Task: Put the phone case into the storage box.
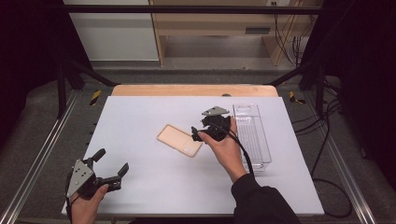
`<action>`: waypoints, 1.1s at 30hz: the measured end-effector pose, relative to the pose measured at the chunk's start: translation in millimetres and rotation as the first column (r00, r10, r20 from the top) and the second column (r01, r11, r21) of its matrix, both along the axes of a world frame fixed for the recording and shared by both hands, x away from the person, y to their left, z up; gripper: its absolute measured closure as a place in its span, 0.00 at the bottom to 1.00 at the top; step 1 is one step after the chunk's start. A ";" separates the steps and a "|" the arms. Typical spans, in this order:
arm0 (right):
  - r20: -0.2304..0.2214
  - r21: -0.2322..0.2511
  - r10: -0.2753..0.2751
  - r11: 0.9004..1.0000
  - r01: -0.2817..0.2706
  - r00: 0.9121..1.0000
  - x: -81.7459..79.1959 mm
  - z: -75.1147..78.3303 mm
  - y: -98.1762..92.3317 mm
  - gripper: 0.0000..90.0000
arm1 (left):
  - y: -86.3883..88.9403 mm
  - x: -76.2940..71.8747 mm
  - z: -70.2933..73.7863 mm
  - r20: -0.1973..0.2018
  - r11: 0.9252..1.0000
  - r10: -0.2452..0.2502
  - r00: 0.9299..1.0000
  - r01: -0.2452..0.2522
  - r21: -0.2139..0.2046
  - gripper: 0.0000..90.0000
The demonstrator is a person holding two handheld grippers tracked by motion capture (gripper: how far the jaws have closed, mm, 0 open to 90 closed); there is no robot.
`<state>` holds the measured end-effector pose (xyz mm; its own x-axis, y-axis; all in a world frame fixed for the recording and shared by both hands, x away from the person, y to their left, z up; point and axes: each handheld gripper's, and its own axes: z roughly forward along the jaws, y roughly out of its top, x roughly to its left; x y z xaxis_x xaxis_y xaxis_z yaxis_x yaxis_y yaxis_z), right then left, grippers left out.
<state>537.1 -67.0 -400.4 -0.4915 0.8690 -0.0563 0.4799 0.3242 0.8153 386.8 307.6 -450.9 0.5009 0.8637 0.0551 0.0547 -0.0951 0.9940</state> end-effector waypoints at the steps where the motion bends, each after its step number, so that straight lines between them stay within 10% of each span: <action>1: -0.009 0.001 0.002 1.000 -0.002 1.000 -0.1 -2.1 1.5 0.08 | -0.1 0.0 0.0 0.000 1.000 0.000 1.000 0.000 0.000 0.02; 33: -0.158 0.012 0.056 0.998 -0.055 0.986 7.0 -35.3 18.7 0.08 | -1.8 1.0 -0.4 -0.004 1.000 -0.014 1.000 0.014 0.008 0.02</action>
<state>544.1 -48.2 -435.7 -0.5412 0.8403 0.0326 0.5846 0.3480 0.7329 387.9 305.7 -451.3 0.5132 0.8561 0.0604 0.0568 -0.1040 0.9930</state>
